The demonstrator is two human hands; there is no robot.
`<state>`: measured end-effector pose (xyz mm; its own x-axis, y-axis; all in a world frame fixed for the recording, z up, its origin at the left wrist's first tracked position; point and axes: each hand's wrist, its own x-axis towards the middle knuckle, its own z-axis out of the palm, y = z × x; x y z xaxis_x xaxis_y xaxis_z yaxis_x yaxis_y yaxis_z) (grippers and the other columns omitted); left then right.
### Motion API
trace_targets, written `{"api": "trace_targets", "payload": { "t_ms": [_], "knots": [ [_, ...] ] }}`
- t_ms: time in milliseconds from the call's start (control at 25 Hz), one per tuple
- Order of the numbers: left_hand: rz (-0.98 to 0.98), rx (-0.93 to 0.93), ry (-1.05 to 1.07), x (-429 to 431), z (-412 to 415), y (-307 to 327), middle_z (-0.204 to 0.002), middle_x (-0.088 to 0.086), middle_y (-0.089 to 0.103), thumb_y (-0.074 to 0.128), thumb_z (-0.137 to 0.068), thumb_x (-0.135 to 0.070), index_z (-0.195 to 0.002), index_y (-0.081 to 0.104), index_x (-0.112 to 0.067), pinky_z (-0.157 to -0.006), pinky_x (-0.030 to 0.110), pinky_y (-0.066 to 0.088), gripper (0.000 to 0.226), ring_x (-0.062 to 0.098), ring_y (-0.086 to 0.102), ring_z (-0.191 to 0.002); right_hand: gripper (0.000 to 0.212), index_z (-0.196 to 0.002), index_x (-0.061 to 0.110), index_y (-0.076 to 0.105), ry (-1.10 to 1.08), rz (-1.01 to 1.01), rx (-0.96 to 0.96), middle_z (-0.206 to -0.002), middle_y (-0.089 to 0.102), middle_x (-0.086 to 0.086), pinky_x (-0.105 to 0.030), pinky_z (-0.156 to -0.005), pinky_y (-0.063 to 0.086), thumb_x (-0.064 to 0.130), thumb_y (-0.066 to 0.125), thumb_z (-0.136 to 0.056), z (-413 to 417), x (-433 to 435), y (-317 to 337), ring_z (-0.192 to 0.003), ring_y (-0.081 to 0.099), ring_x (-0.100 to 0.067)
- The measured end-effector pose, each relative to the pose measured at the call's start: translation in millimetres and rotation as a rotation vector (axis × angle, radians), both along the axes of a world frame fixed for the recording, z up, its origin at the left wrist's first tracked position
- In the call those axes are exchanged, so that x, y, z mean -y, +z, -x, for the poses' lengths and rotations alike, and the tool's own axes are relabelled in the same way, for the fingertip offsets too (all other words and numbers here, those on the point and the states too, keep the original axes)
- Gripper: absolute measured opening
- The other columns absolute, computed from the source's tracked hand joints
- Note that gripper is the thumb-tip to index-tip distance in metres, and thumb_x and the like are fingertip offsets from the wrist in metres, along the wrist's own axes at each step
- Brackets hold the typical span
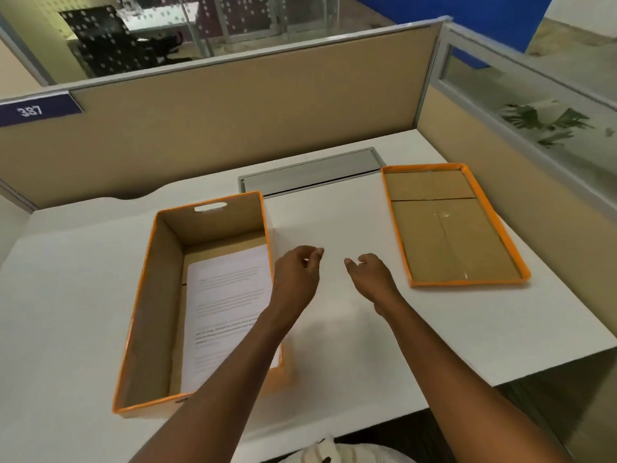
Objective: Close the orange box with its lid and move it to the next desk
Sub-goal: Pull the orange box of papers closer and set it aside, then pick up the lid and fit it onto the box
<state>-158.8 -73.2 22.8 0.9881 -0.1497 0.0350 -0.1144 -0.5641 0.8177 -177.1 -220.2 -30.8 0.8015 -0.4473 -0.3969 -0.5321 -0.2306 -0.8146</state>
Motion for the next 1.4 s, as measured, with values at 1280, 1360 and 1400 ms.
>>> {"api": "trace_targets", "payload": {
  "t_ms": [1280, 1360, 1400],
  "knots": [
    [0.017, -0.757, -0.011, 195, -52, -86, -0.096, 0.014, 0.055, 0.039, -0.099, -0.026, -0.101, 0.054, 0.0, -0.075, 0.042, 0.052, 0.03, 0.03, 0.054, -0.085, 0.033, -0.117, 0.003, 0.055, -0.471, 0.495, -0.547, -0.127, 0.048, -0.018, -0.043, -0.094, 0.036, 0.016, 0.047, -0.088, -4, 277, -55, -0.115, 0.046, -0.034],
    [-0.073, -0.678, 0.042, 185, -49, -85, -0.087, 0.01, 0.052, 0.039, -0.095, -0.013, -0.094, 0.053, -0.002, -0.066, 0.034, 0.043, 0.018, 0.027, 0.049, -0.082, 0.034, -0.119, 0.001, 0.054, -0.467, 0.413, -0.528, -0.129, 0.048, -0.018, -0.045, -0.097, 0.037, 0.011, 0.047, -0.087, -1, 266, -48, -0.118, 0.045, -0.035],
    [-0.093, -0.653, 0.085, 179, -48, -85, -0.081, 0.008, 0.05, 0.038, -0.092, -0.007, -0.089, 0.052, -0.002, -0.062, 0.03, 0.039, 0.015, 0.026, 0.047, -0.081, 0.036, -0.121, 0.0, 0.052, -0.453, 0.362, -0.506, -0.13, 0.049, -0.019, -0.046, -0.097, 0.039, 0.01, 0.047, -0.087, 0, 260, -43, -0.119, 0.047, -0.037]
  ]
}}
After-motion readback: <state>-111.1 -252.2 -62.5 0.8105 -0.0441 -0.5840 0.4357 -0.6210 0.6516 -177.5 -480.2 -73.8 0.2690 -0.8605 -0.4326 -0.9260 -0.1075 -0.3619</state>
